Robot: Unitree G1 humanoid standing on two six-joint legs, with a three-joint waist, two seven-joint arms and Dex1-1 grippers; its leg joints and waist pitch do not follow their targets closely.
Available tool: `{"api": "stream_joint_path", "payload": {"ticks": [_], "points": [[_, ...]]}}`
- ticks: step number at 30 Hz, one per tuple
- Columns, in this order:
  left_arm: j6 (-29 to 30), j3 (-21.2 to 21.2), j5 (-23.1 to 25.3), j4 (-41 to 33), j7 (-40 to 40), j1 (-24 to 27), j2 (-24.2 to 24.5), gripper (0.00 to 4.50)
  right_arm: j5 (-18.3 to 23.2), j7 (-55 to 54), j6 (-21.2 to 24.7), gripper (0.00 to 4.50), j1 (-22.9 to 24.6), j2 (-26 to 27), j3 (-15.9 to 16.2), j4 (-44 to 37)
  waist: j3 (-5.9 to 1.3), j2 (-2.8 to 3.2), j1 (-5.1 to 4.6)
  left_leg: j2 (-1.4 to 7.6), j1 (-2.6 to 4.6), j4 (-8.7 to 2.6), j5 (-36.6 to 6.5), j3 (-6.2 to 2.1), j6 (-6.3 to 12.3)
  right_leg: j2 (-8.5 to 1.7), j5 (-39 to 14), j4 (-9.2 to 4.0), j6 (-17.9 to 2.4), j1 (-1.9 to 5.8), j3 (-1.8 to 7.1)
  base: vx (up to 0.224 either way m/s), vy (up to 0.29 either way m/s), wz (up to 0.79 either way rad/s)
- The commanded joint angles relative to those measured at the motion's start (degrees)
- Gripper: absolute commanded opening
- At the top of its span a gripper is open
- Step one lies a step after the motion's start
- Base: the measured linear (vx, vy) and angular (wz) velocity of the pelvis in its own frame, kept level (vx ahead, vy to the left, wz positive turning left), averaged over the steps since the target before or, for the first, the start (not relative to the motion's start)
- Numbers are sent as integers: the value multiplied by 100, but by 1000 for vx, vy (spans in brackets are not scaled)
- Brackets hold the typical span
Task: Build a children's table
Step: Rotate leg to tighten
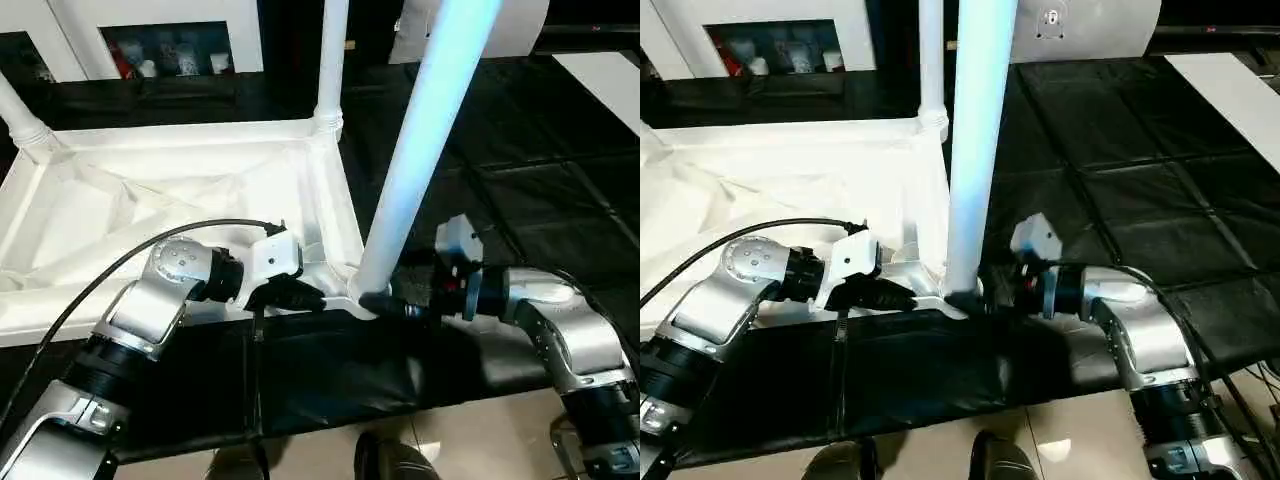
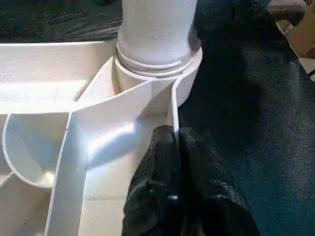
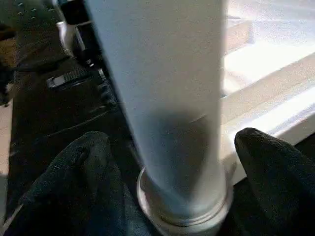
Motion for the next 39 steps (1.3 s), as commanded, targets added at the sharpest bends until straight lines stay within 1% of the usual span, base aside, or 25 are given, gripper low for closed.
{"api": "stream_joint_path", "payload": {"ticks": [1, 2, 3, 4, 6, 7, 8, 9, 10, 11, 12, 14, 16, 17, 18, 21, 22, 24, 25, 26, 28, 31, 33, 35, 39], "points": [[5, -251, 209, 148, -98, 60, 60, 0, 7, 134, -52, 445, -66, -84, 80, -50, -497, -40, 0, 190, 25, -325, -846, 0, 557, -319, -1448, -315, -1392, 366, 331, 0, 0, 0], [-15, -258, 192, 161, -143, 93, 85, 0, -18, 213, -83, 445, -100, -113, 159, 13, -496, -38, 1, 191, 28, -326, -856, -2, 547, -318, -1490, -318, -1375, 364, 329, 0, 0, 0], [-85, -289, 146, 170, -256, 133, 129, 0, 25, 319, -43, 429, -155, -122, 196, 93, -500, -39, -2, 192, 28, -325, -864, -3, 538, -317, -1513, -319, -1361, 364, 328, 0, 0, 0], [-113, -298, 131, 178, -290, 146, 143, 0, 41, 358, -31, 429, -182, -122, 204, 128, -501, -37, -4, 189, 22, -324, -875, -6, 538, -316, -1524, -317, -1364, 366, 324, 0, 0, 0], [-158, -307, 120, 209, -317, 153, 149, 0, 63, 414, -30, 407, -235, -115, 203, 199, -505, -44, -16, 186, 19, -321, -831, -6, 538, -308, -1472, -309, -1367, 367, 324, 0, 0, 0], [-228, -306, 101, 266, -349, 144, 148, 0, 108, 513, -9, 407, -293, -128, 215, 270, -501, -43, -16, 187, 19, -319, -816, -5, 544, -307, -1449, -306, -1371, 365, 325, 0, 0, 0], [-255, -311, 99, 285, -366, 142, 154, 0, 109, 555, -16, 401, -313, -139, 224, 295, -514, -39, -18, 189, 19, -314, -761, -5, 561, -306, -1353, -291, -1397, 372, 325, 0, 0, 0], [-304, -327, 101, 320, -403, 137, 165, 0, 115, 647, -26, 387, -359, -168, 237, 364, -524, -55, -17, 188, 13, -304, -679, -1, 598, -303, -1202, -278, -1436, 377, 327, 0, 0, 0], [-309, -329, 103, 325, -407, 136, 167, 0, 116, 662, -28, 376, -368, -174, 239, 378, -526, -50, -16, 188, 18, -303, -660, 0, 616, -298, -1149, -267, -1464, 373, 324, 0, 0, 0], [-347, -347, 110, 360, -435, 127, 183, 0, 115, 798, -55, 369, -448, -231, 270, 497, -537, -49, -13, 190, 19, -295, -613, 2, 646, -298, -1040, -251, -1508, 380, 324, 0, 0, 0], [-350, -348, 110, 364, -436, 126, 184, 0, 112, 817, -60, 369, -460, -240, 278, 514, -531, -56, -17, 193, 19, -297, -609, 4, 664, -294, -1014, -251, -1527, 378, 322, 0, 0, 0], [-362, -353, 110, 380, -440, 120, 190, 0, 93, 899, -86, 356, -511, -278, 316, 585, -523, -50, -4, 195, 23, -294, -657, 11, 679, -294, -1089, -259, -1533, 374, 321, 0, 0, 0], [-384, -358, 112, 399, -444, 115, 198, 0, 4, 955, -185, 329, -571, -307, 372, 691, -519, -55, 6, 198, 30, -300, -759, 10, 618, -308, -1318, -282, -1476, 370, 320, 0, 0, 0], [-396, -362, 116, 416, -438, 106, 195, 0, -8, 984, -210, 323, -605, -306, 373, 758, -514, -70, 7, 199, 31, -301, -778, 10, 597, -302, -1367, -287, -1466, 366, 322, 0, 0, 0], [-404, -365, 118, 428, -440, 100, 196, 0, -1, 1010, -212, 323, -633, -297, 370, 801, -515, -65, 9, 199, 33, -301, -783, 7, 588, -301, -1382, -283, -1464, 364, 321, 0, 0, 0], [-413, -365, 120, 451, -450, 92, 199, 0, 9, 1064, -228, 287, -685, -284, 377, 870, -516, -64, 15, 197, 30, -298, -827, 8, 562, -306, -1453, -288, -1434, 365, 322, 0, 0, 0], [-417, -366, 123, 455, -457, 91, 201, 0, 15, 1098, -230, 285, -696, -290, 388, 884, -513, -66, 16, 195, 28, -299, -820, 6, 556, -306, -1477, -290, -1426, 364, 321, 0, 0, 0], [-425, -366, 127, 464, -466, 87, 203, 0, 23, 1132, -235, 277, -712, -297, 403, 905, -517, -73, 16, 196, 28, -298, -780, 7, 562, -301, -1435, -285, -1426, 365, 322, 0, 0, 0], [-426, -366, 128, 467, -471, 87, 206, 0, 27, 1155, -232, 258, -719, -302, 415, 913, -518, -58, 21, 195, 26, -294, -763, 9, 576, -298, -1378, -280, -1440, 365, 323, 0, 0, 0], [-431, -366, 131, 476, -481, 87, 208, 0, 20, 1193, -251, 247, -735, -307, 448, 945, -525, -62, 24, 199, 25, -292, -710, 6, 600, -293, -1261, -261, -1472, 367, 321, 0, 0, 0], [-434, -366, 133, 482, -487, 86, 209, 0, 4, 1233, -266, 241, -746, -310, 483, 972, -521, -65, 25, 195, 25, -291, -704, 10, 612, -292, -1238, -261, -1487, 366, 322, 0, 0, 0], [-443, -366, 138, 496, -483, 80, 206, 0, -41, 1287, -308, 209, -740, -315, 535, 1001, -512, -60, 38, 198, 27, -291, -729, 13, 622, -296, -1276, -268, -1491, 363, 321, 0, 0, 0], [-452, -365, 147, 510, -473, 76, 200, 0, -49, 1297, -327, 203, -737, -310, 545, 1019, -499, -54, 48, 198, 27, -298, -798, 12, 594, -297, -1408, -283, -1453, 357, 320, 0, 0, 0], [-440, -358, 153, 520, -446, 75, 185, 0, -40, 1303, -304, 199, -717, -311, 556, 987, -501, -54, 51, 199, 33, -301, -841, 9, 566, -299, -1480, -292, -1426, 358, 320, 0, 0, 0], [-314, -315, 150, 507, -297, 92, 110, 0, 38, 1307, -147, 196, -574, -315, 567, 789, -489, -42, 54, 200, 31, -305, -831, 7, 556, -291, -1433, -287, -1434, 354, 323, 0, 0, 0]]}}
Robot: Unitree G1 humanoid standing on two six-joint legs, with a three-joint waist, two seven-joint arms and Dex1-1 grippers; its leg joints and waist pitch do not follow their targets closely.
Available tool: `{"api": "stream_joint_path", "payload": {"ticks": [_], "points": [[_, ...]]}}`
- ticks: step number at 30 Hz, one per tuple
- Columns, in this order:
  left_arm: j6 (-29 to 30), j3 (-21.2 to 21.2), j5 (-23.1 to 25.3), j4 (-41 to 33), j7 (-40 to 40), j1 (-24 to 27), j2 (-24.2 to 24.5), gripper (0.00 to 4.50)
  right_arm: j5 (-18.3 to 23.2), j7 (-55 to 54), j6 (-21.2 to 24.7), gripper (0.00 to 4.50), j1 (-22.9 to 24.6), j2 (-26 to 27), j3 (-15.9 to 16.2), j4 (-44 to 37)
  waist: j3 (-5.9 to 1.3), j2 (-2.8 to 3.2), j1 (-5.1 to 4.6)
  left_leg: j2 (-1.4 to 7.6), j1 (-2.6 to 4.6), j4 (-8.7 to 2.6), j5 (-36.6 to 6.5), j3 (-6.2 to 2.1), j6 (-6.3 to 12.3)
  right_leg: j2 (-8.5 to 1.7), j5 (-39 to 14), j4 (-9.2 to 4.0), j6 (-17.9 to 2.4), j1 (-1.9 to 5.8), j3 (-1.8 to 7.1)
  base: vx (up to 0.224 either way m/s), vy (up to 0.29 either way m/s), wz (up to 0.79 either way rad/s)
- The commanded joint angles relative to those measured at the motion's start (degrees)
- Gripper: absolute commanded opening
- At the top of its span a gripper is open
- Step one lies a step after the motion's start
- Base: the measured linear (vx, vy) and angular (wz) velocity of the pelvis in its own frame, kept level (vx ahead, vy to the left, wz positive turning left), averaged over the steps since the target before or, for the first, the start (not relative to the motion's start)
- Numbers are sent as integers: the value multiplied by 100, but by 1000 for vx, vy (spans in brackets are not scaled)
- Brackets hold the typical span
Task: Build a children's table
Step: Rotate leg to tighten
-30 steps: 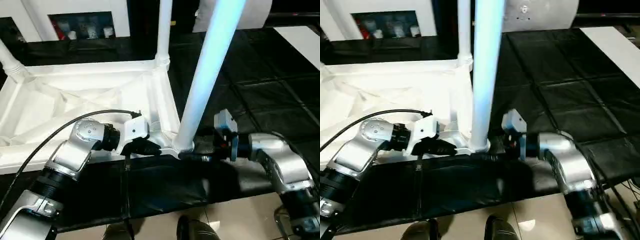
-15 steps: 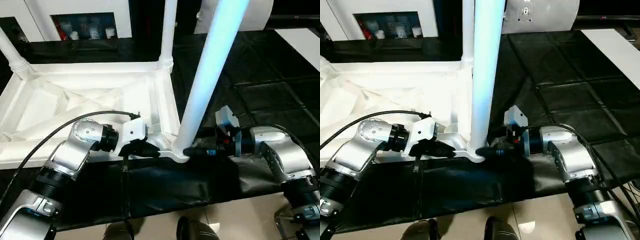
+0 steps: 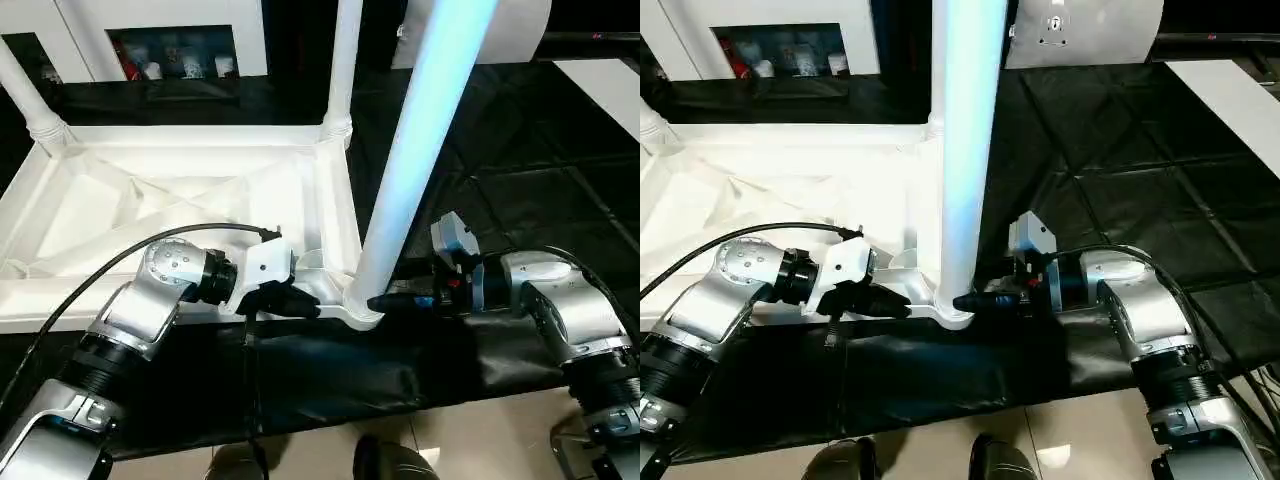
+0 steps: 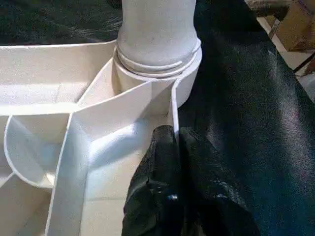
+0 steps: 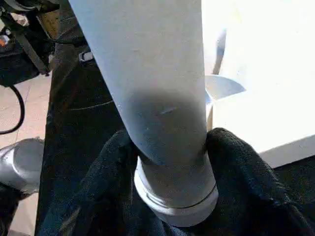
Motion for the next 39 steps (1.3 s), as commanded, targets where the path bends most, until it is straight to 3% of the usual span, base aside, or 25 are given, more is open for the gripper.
{"api": "stream_joint_path", "payload": {"ticks": [1, 5, 7, 8, 9, 11, 12, 14, 16, 17, 18, 19, 20, 21, 22, 23, 24, 25, 26, 27, 28, 29, 32, 35, 39], "points": [[218, -271, 217, 184, 135, 108, -35, 0, 144, 208, 221, 195, 217, -3, 203, -273, -451, -7, -11, 192, 34, -328, -861, 3, 562, -295, -1455, -326, -1428, 339, 324, 0, 0, 0], [747, -124, 170, 151, 709, 19, -444, 0, 183, -565, 807, 194, 634, 307, 268, -960, -440, -21, 20, 194, 48, -345, -941, 2, 553, -293, -1570, -341, -1400, 336, 323, 0, 0, 0], [970, -88, 124, 104, 953, -52, -699, 0, 23, -1189, 991, 194, 735, 645, 319, -1118, -389, -22, 19, 184, 69, -375, -1234, -2, 427, -310, -2197, -429, -1193, 299, 322, 0, 0, 0], [1061, -91, 125, 85, 1064, -88, -814, 0, -48, -1517, 1105, 194, 750, 837, 321, -1140, -348, -30, -5, 166, 59, -399, -1481, -20, 297, -318, -2795, -492, -1002, 295, 305, 0, 0, 0], [1178, -94, 145, 85, 1234, -141, -972, 0, -107, -1915, 1273, 194, 743, 1107, 301, -1151, -298, -34, -43, 146, 107, -421, -1815, -53, 136, -331, -3483, -574, -764, 266, 277, 0, 0, 0], [1326, -92, 187, 114, 1487, -229, -1190, 0, -164, -2449, 1495, 194, 711, 1502, 259, -1146, -262, -48, -108, 96, 194, -412, -2248, -113, -36, -353, -4393, -727, -330, 236, 193, -56, 11, -7], [1388, -96, 212, 148, 1606, -284, -1299, 0, -186, -2704, 1606, 194, 668, 1709, 235, -1118, -279, -41, -164, 81, 195, -415, -2349, -152, -73, -354, -4523, -778, -146, 256, 141, -60, 17, -8], [1547, -17, 277, 266, 2011, -414, -1557, 0, -313, -3362, 1778, 193, 534, 2166, 140, -986, -252, 10, -281, 98, 163, -445, -2700, -198, -114, -314, -4502, -840, -18, 280, 22, -75, 42, -13], [1743, 109, 335, 402, 2481, -565, -1828, 0, -425, -4076, 1972, 193, 372, 2650, 24, -814, -235, 102, -405, 150, 210, -492, -3266, -281, -142, -274, -4286, -910, 49, 317, -168, -82, 60, -13], [1849, 198, 365, 472, 2744, -638, -1951, 0, -468, -4391, 1999, 193, 320, 2852, -16, -764, -152, 261, -473, 451, -98, -952, -4623, -442, -233, -139, -2882, -200, -106, 710, -245, -141, 61, -10], [1944, 295, 405, 562, 3037, -733, -2081, 0, -501, -4833, 1984, 193, 242, 3149, -129, -643, -144, 339, -277, 545, -401, -1235, -5183, -391, -304, -93, -1876, 568, -266, 913, -123, -141, 61, -10], [1986, 354, 437, 605, 3189, -777, -2151, 0, -563, -5079, 1962, 193, 205, 3297, -182, -584, -136, 277, -109, 504, -403, -1234, -5166, -222, -175, -31, -1241, 606, -252, 763, -47, -106, -7, 14], [2087, 491, 513, 707, 3534, -885, -2318, 0, -721, -5687, 1917, 193, 110, 3659, -319, -425, -277, 85, -166, 238, 182, -944, -4072, -11, -186, -132, -2417, 373, -171, 353, 397, 16, -89, 3], [2123, 534, 534, 744, 3639, -927, -2375, 0, -791, -5922, 1878, 193, 61, 3788, -370, -330, -264, -147, -197, -125, 474, 186, -1821, -204, -132, -837, -5596, -805, -123, -52, 516, 16, -89, 3], [2144, 579, 553, 784, 3753, -967, -2431, 0, -869, -6146, 1799, 193, 14, 3892, -415, -233, -226, -223, -183, -230, 288, 318, -969, -239, 15, -822, -6444, -977, 56, -3, 611, 34, -60, -32], [2164, 623, 569, 833, 3872, -1016, -2492, 0, -924, -6365, 1629, 193, -47, 4004, -481, -95, -213, -99, -141, -60, -179, -164, -584, -390, -139, -695, -5457, -604, -117, 427, 360, 25, 24, -36], [2166, 630, 582, 849, 3900, -1036, -2505, 0, -916, -6400, 1472, 193, -74, 4045, -519, -30, -288, 14, -132, 16, -136, -348, -1022, -417, -274, -506, -4713, -525, -203, 434, 286, 25, 24, -36], [2174, 635, 598, 856, 3921, -1046, -2517, 0, -922, -6417, 1392, 228, -88, 4083, -554, -5, -282, 26, -212, 53, -150, -433, -1475, -436, -368, -357, -4026, -432, -281, 394, 254, 22, 45, -23], [2170, 627, 618, 816, 3884, -1027, -2480, 0, -890, -6441, 1216, 228, -90, 4091, -667, 12, -388, 133, -238, 123, -44, -454, -1811, -444, -431, -276, -2560, -314, -591, 361, 287, 0, 0, 0], [2169, 626, 622, 807, 3876, -1023, -2472, 0, -885, -6449, 1178, 249, -90, 4092, -694, 14, -449, 134, -303, 128, -94, -472, -1424, -435, -300, -279, -1188, -219, -933, 443, 295, 0, 0, 0], [2168, 622, 630, 794, 3862, -1015, -2458, 0, -885, -6451, 1157, 259, -88, 4085, -716, 7, -468, 120, -337, 130, -142, -469, -1145, -441, -202, -264, -717, -185, -1061, 499, 262, 0, 0, 0], [2128, 586, 648, 723, 3739, -955, -2359, 0, -907, -6354, 996, 257, -45, 3966, -735, -68, -482, 90, -322, 130, -85, -401, -925, -332, 87, -297, -378, -229, -1264, 417, 279, 0, 0, 0], [2079, 520, 635, 491, 3380, -750, -2080, 0, -935, -5925, 768, 291, 167, 3601, -799, -409, -479, 79, -292, 115, -125, -366, -599, -250, 456, -335, -152, -241, -1461, 442, 302, 0, 0, 0], [1968, 472, 624, 380, 3125, -624, -1874, 0, -829, -5530, 579, 320, 345, 3250, -846, -665, -492, 74, -245, 130, -117, -337, -254, -212, 717, -331, 240, -202, -1551, 444, 302, 0, 0, 0], [1733, 377, 603, 296, 2764, -482, -1566, 0, -607, -5039, 470, 341, 590, 2780, -879, -1023, -475, 54, -185, 154, -97, -345, -451, -177, 785, -348, -126, -234, -1489, 435, 315, 0, 0, 0]]}}
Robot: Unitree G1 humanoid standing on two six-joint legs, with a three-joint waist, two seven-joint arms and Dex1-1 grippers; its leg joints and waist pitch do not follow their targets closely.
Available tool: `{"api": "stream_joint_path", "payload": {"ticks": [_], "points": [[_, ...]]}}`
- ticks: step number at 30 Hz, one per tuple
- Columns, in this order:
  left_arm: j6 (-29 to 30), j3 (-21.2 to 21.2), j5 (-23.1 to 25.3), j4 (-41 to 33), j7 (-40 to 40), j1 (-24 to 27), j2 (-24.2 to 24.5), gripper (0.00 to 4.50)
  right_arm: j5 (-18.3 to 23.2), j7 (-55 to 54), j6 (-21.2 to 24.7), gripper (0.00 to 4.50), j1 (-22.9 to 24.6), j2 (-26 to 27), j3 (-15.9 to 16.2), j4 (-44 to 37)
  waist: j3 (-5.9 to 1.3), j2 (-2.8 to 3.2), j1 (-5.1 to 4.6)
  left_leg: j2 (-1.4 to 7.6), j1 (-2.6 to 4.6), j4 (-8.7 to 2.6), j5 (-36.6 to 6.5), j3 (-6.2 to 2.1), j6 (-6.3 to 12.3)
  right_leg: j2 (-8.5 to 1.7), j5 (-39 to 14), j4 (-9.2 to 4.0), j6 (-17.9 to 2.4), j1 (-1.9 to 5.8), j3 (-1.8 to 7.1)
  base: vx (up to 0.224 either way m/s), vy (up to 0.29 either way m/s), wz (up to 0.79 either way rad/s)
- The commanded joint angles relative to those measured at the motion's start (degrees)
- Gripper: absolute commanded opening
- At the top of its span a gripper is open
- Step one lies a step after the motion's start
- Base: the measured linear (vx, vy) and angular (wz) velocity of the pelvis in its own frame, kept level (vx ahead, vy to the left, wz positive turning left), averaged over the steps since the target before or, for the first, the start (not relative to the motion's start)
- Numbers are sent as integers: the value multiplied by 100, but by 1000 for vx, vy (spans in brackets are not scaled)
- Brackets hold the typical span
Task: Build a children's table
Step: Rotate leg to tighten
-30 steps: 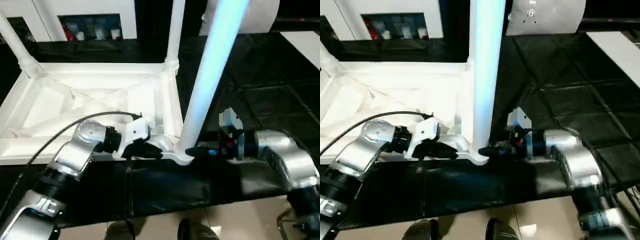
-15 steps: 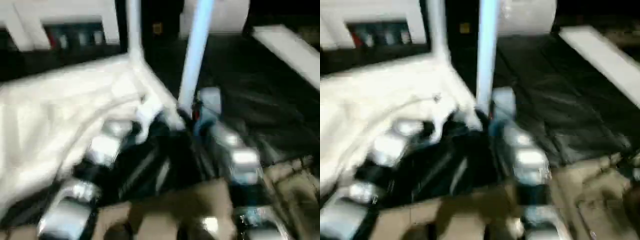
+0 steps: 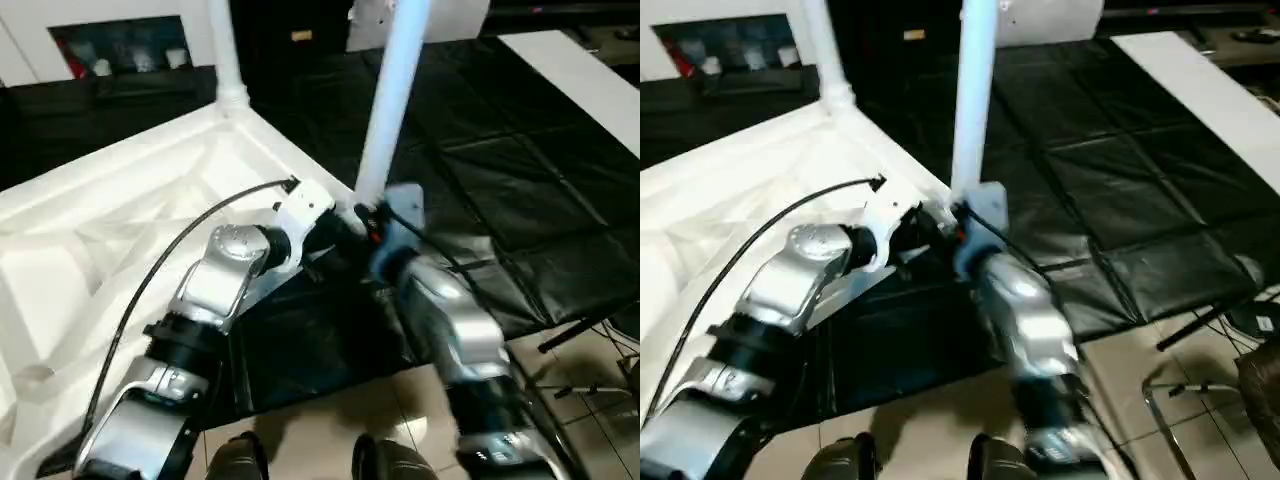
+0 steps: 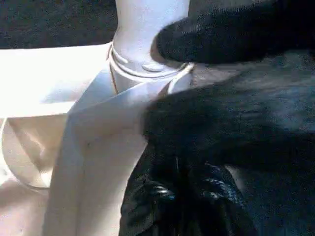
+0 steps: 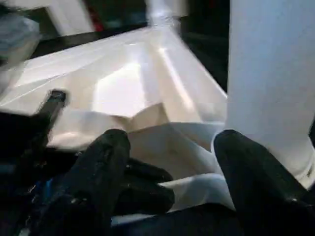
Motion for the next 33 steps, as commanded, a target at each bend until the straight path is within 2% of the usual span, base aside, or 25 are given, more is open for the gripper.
{"api": "stream_joint_path", "payload": {"ticks": [1, 2, 3, 6, 7, 8, 10, 11, 12, 13, 16, 17, 18, 20, 22, 24, 27, 30, 31, 33], "points": [[-246, -306, -19, -67, -638, 228, 267, 0, 199, 462, -72, 348, 199, -307, -30, -437, -457, 12, -1, 255, 105, -345, -612, 19, 720, -344, -125, -292, -1517, 397, 319, 0, 0, 0], [-287, -326, -15, -80, -701, 249, 317, 0, 223, 556, -64, 356, 245, -375, -24, -501, -445, 12, 34, 269, 116, -354, -752, 40, 673, -347, -390, -319, -1442, 380, 326, 0, 0, 0], [-622, -425, -9, -136, -1039, 350, 571, 0, 370, 1059, 13, 365, 493, -699, -11, -840, -438, 16, 48, 272, 122, -361, -860, 64, 623, -344, -595, -341, -1401, 356, 335, 0, 0, 0], [-1093, -499, 27, -133, -1441, 475, 945, 0, 456, 1650, 26, 384, 863, -1267, 10, -1220, -443, 40, 94, 316, 148, -391, -1086, 105, 433, -330, -930, -356, -1251, 328, 343, 0, 0, 0], [-1237, -515, 63, -91, -1532, 493, 1067, 0, 454, 1788, -31, 389, 955, -1439, -18, -1259, -440, 17, 95, 306, 141, -399, -1137, 110, 356, -324, -1053, -367, -1218, 325, 341, 0, 0, 0], [-1343, -524, 65, -68, -1619, 511, 1159, 0, 556, 1918, 71, 396, 1036, -1568, -63, -1325, -434, 21, 106, 300, 148, -405, -1253, 118, 310, -328, -1231, -389, -1175, 321, 351, 0, 0, 0], [-1331, -468, 5, -51, -1653, 535, 1251, 0, 654, 2138, 93, 412, 1173, -1818, -72, -1435, -422, 14, 104, 302, 151, -417, -1366, 126, 270, -337, -1419, -402, -1147, 309, 359, 0, 0, 0], [-1182, -368, -87, -79, -1581, 553, 1234, 0, 693, 2192, 115, 426, 1265, -1932, -82, -1512, -410, 4, 105, 301, 151, -431, -1502, 126, 210, -344, -1701, -422, -1082, 311, 365, 0, 0, 0], [-1092, -307, -156, -95, -1550, 565, 1217, 0, 718, 2215, 139, 431, 1315, -1990, -86, -1556, -414, -27, 104, 296, 156, -428, -1519, 133, 199, -342, -1783, -434, -1059, 311, 368, 0, 0, 0], [-1092, -307, -156, -95, -1550, 565, 1217, 0, 718, 2215, 139, 440, 1315, -1990, -86, -1556, -420, -28, 118, 291, 164, -418, -1504, 136, 201, -352, -1841, -438, -1036, 307, 374, 0, 0, 0], [-885, -87, -462, -92, -1538, 597, 1117, 0, 869, 2314, 248, 446, 1501, -2104, -103, -1753, -442, -40, 114, 286, 167, -407, -1329, 152, 253, -333, -1770, -430, -1043, 292, 391, 0, 0, 0], [-904, -37, -556, -16, -1587, 590, 1090, 43, 863, 2310, 241, 450, 1573, -2138, -63, -1809, -462, -40, 126, 288, 167, -386, -1168, 164, 319, -324, -1512, -403, -1104, 288, 398, 0, 0, 0], [-931, -41, -573, 32, -1632, 582, 1093, 43, 860, 2307, 298, 450, 1596, -2164, -36, -1827, -462, -40, 126, 288, 167, -386, -1168, 164, 319, -324, -1512, -403, -1104, 288, 398, 0, 0, 0], [-1012, -78, -536, 150, -1668, 558, 1109, 56, 873, 2359, 397, 450, 1619, -2221, 19, -1826, -484, -56, 125, 270, 152, -375, -954, 166, 405, -299, -1184, -364, -1180, 307, 393, 0, 0, 0], [-1079, -106, -437, 297, -1586, 520, 1113, 66, 892, 2379, 308, 450, 1610, -2213, 38, -1794, -480, -46, 129, 267, 162, -364, -986, 182, 444, -305, -1205, -375, -1192, 293, 404, 0, 0, 0], [-1140, -154, -358, 404, -1570, 488, 1140, 86, 909, 2378, 284, 450, 1585, -2201, 49, -1793, -470, -48, 140, 268, 167, -372, -1108, 181, 411, -318, -1480, -404, -1128, 294, 405, 0, 0, 0], [-1198, -166, -371, 498, -1648, 461, 1189, 86, 917, 2353, 286, 450, 1561, -2200, 69, -1818, -468, -51, 146, 271, 178, -384, -1231, 176, 342, -319, -1796, -433, -1005, 278, 412, 0, 0, 0], [-1176, -169, -403, 540, -1697, 427, 1214, 86, 927, 2351, 291, 450, 1557, -2226, 69, -1819, -473, -48, 143, 270, 175, -391, -1250, 172, 305, -309, -1793, -430, -985, 276, 414, 0, 0, 0], [-1176, -169, -403, 540, -1697, 427, 1214, 60, 927, 2351, 291, 450, 1557, -2226, 69, -1819, -478, -47, 143, 267, 175, -387, -1239, 174, 306, -307, -1778, -428, -985, 276, 414, 0, 0, 0], [-1135, -197, -359, 609, -1694, 390, 1246, 51, 909, 2356, 283, 450, 1553, -2255, 94, -1823, -483, -41, 145, 264, 179, -382, -1220, 178, 314, -303, -1710, -424, -1009, 271, 415, 0, 0, 0]]}}
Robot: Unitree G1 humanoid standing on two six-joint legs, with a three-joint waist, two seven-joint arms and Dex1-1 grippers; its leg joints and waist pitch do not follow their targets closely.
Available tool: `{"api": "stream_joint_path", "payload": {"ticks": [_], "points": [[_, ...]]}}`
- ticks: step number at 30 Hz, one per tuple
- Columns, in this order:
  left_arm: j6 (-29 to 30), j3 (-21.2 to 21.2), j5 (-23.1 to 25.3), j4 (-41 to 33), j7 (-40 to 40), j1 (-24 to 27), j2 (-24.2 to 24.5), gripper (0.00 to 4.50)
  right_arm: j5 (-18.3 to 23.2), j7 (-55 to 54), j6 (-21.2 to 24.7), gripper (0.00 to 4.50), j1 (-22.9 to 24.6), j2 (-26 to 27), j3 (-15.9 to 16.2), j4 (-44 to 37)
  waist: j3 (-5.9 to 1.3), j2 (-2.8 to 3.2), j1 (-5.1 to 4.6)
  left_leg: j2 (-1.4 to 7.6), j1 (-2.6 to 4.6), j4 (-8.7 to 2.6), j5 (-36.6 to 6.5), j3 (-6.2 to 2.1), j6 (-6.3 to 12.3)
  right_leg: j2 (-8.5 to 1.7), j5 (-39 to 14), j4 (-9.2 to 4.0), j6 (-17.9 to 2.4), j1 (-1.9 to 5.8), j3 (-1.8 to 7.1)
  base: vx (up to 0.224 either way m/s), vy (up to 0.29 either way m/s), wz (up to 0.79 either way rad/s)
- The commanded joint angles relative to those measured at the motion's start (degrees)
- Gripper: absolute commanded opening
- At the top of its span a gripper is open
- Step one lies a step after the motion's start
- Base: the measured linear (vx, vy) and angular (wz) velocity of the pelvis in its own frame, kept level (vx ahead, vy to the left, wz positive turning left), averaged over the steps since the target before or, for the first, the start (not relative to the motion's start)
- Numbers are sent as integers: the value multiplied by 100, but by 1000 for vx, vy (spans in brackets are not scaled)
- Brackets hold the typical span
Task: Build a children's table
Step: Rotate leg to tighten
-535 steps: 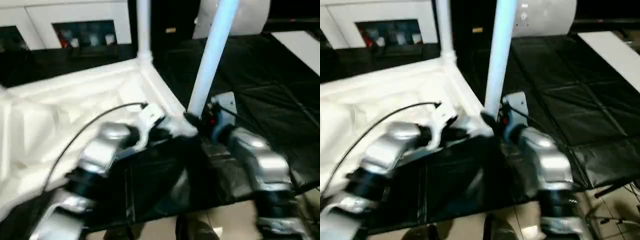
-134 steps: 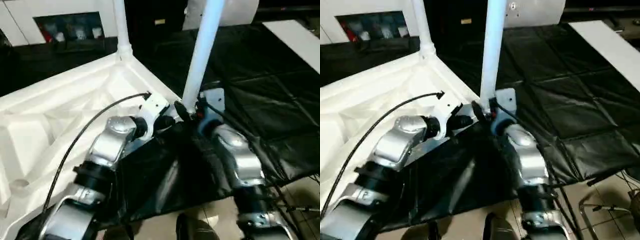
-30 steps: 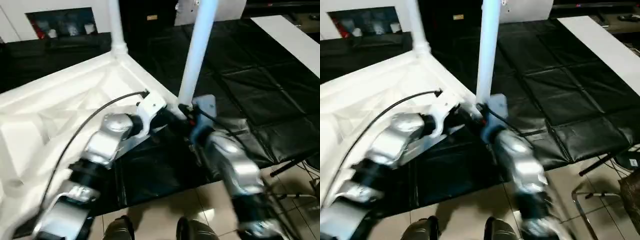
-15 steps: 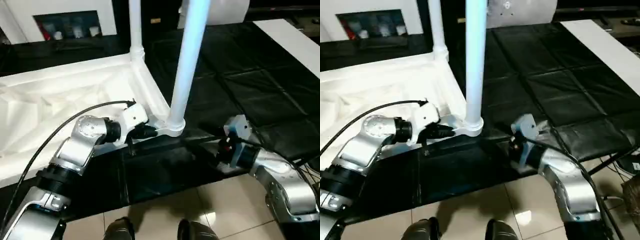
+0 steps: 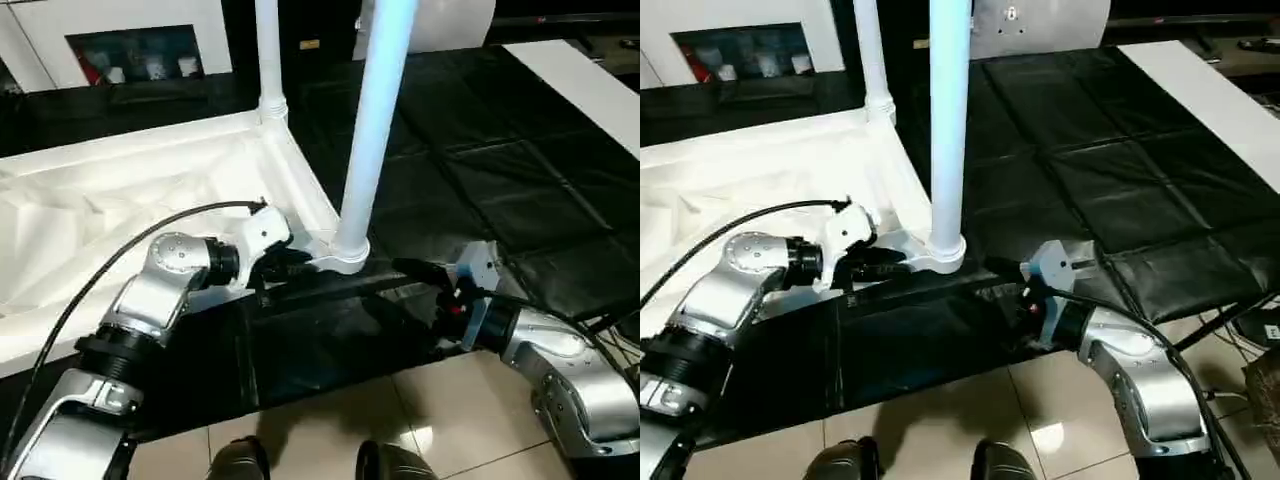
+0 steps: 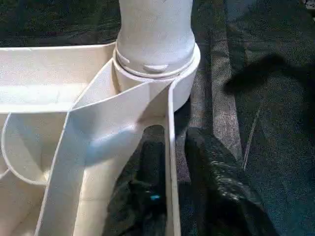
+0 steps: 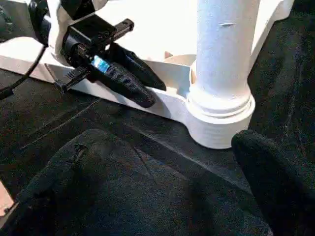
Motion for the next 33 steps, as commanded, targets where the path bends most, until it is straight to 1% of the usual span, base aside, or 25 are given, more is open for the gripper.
{"api": "stream_joint_path", "payload": {"ticks": [1, 3, 6, 8, 9, 10, 11, 12, 13, 14, 15, 16, 17, 19, 20, 21, 22, 23, 24, 25, 26, 29, 31, 32, 33], "points": [[159, -155, 207, 268, 28, 82, 89, 48, 15, 37, -19, 450, -3, -86, 30, -116, -447, -45, 9, 193, 70, -366, -1201, -42, 317, -310, -1689, -432, -1036, 262, 278, 0, 0, 0], [141, -203, 269, 326, 23, 52, 130, 48, 11, 16, -29, 450, -10, -99, 65, -128, -450, -45, 8, 192, 67, -364, -1159, -44, 328, -313, -1644, -428, -1039, 268, 277, 0, 0, 0], [51, -255, 286, 336, -65, 14, 163, 12, 4, -14, -47, 450, -69, -107, 79, -97, -451, -39, 5, 193, 69, -359, -1126, -40, 349, -309, -1570, -420, -1074, 267, 277, 0, 0, 0], [-95, -360, 333, 258, -251, -7, 239, 12, -77, -42, -119, 450, -217, -128, 67, 55, -441, -25, 8, 194, 75, -363, -1187, -42, 333, -317, -1676, -433, -1068, 259, 277, 0, 0, 0], [-186, -429, 359, 214, -362, -19, 286, 6, -116, -42, -168, 450, -309, -150, 61, 156, -443, -30, -3, 193, 71, -363, -1189, -42, 314, -312, -1670, -430, -1078, 262, 276, 0, 0, 0], [-342, -553, 415, 157, -542, -31, 362, 2, -157, 9, -248, 450, -465, -195, 54, 340, -449, -15, -14, 191, 70, -364, -1180, -47, 297, -307, -1626, -420, -1077, 268, 276, 0, 0, 0], [-413, -614, 443, 139, -621, -35, 396, 2, -168, 39, -286, 450, -534, -219, 55, 424, -453, -20, -25, 191, 68, -363, -1138, -50, 298, -307, -1540, -407, -1108, 274, 274, 0, 0, 0], [-497, -699, 497, 122, -707, -40, 442, 2, -187, 72, -336, 450, -625, -243, 52, 542, -451, -1, -22, 193, 80, -357, -1125, -42, 293, -303, -1490, -404, -1133, 264, 279, 0, 0, 0], [-497, -699, 497, 122, -707, -40, 442, 2, -187, 72, -336, 450, -625, -243, 52, 542, -454, -2, -20, 192, 92, -348, -1124, -34, 301, -306, -1445, -407, -1161, 256, 283, 0, 0, 0], [-781, -931, 572, 34, -1069, -19, 568, 2, -210, 322, -483, 450, -897, -344, 103, 868, -467, 9, -17, 190, 78, -340, -1056, -39, 326, -311, -1309, -381, -1226, 281, 279, 0, 0, 0], [-884, -1029, 583, -25, -1254, -6, 622, 2, -189, 459, -523, 450, -1026, -377, 125, 1014, -477, 16, -18, 196, 85, -332, -982, -33, 357, -303, -1111, -361, -1296, 280, 281, 0, 0, 0], [-904, -1048, 583, -37, -1293, -3, 633, 2, -183, 488, -529, 450, -1052, -384, 129, 1043, -482, 29, -6, 198, 95, -326, -944, -30, 383, -297, -980, -344, -1349, 281, 281, 0, 0, 0], [-993, -1141, 562, -99, -1503, 2, 673, 2, -162, 745, -585, 450, -1201, -446, 207, 1190, -483, 27, 16, 201, 100, -316, -853, -18, 451, -287, -722, -309, -1472, 286, 281, 0, 0, 0], [-1064, -1197, 538, -114, -1641, -15, 684, 2, -147, 1035, -655, 450, -1341, -505, 315, 1313, -483, 38, 51, 213, 118, -311, -814, -9, 482, -290, -630, -297, -1520, 278, 286, 0, 0, 0], [-1112, -1218, 528, -105, -1691, -31, 683, 2, -109, 1196, -686, 450, -1409, -515, 360, 1370, -486, 44, 74, 218, 124, -308, -841, -7, 508, -290, -609, -289, -1565, 278, 278, 0, 0, 0], [-1202, -1236, 515, -66, -1739, -59, 674, 2, -15, 1494, -715, 450, -1515, -532, 452, 1476, -481, 44, 94, 220, 122, -310, -890, -4, 516, -290, -642, -290, -1585, 283, 277, 0, 0, 0], [-1218, -1239, 513, -60, -1747, -64, 672, 2, -2, 1546, -725, 450, -1533, -536, 471, 1496, -482, 44, 107, 227, 122, -310, -914, -7, 513, -298, -671, -289, -1589, 287, 276, 0, 0, 0], [-1255, -1254, 504, -52, -1788, -78, 668, 0, 15, 1691, -774, 421, -1595, -537, 524, 1578, -479, 41, 130, 234, 120, -314, -925, -5, 490, -299, -703, -290, -1583, 287, 281, 0, 0, 0], [-1269, -1257, 470, -67, -1834, -81, 657, 0, -6, 1849, -853, 421, -1677, -535, 601, 1703, -481, 22, 155, 239, 127, -315, -973, -5, 474, -316, -784, -292, -1581, 283, 280, 0, 0, 0], [-1274, -1260, 445, -81, -1864, -81, 651, 0, -28, 1944, -912, 421, -1733, -531, 649, 1792, -483, 25, 154, 235, 123, -313, -978, -7, 458, -313, -813, -288, -1588, 285, 278, 0, 0, 0], [-1283, -1266, 414, -96, -1902, -80, 646, 0, -37, 2069, -972, 411, -1808, -518, 695, 1912, -468, 18, 167, 236, 123, -320, -1025, -2, 425, -314, -919, -307, -1564, 274, 283, 0, 0, 0], [-1293, -1268, 391, -119, -1966, -77, 646, 0, -48, 2299, -989, 373, -1988, -486, 796, 2172, -472, 5, 174, 231, 120, -320, -1070, -5, 382, -317, -1046, -304, -1540, 277, 283, 0, 0, 0], [-1320, -1261, 388, -107, -2008, -81, 644, 0, -91, 2478, -1050, 369, -2117, -468, 887, 2384, -469, 4, 173, 226, 104, -320, -1046, -9, 383, -317, -1078, -306, -1532, 281, 278, 0, 0, 0], [-1332, -1259, 385, -102, -2017, -80, 643, 0, -124, 2534, -1103, 362, -2168, -456, 924, 2478, -469, 6, 178, 231, 112, -320, -1048, -5, 384, -318, -1085, -311, -1517, 277, 281, 0, 0, 0], [-1337, -1256, 380, -107, -2028, -74, 648, 0, -140, 2581, -1132, 362, -2215, -444, 957, 2564, -478, -11, 174, 230, 109, -315, -1009, -4, 399, -315, -1026, -298, -1530, 277, 280, 0, 0, 0]]}}
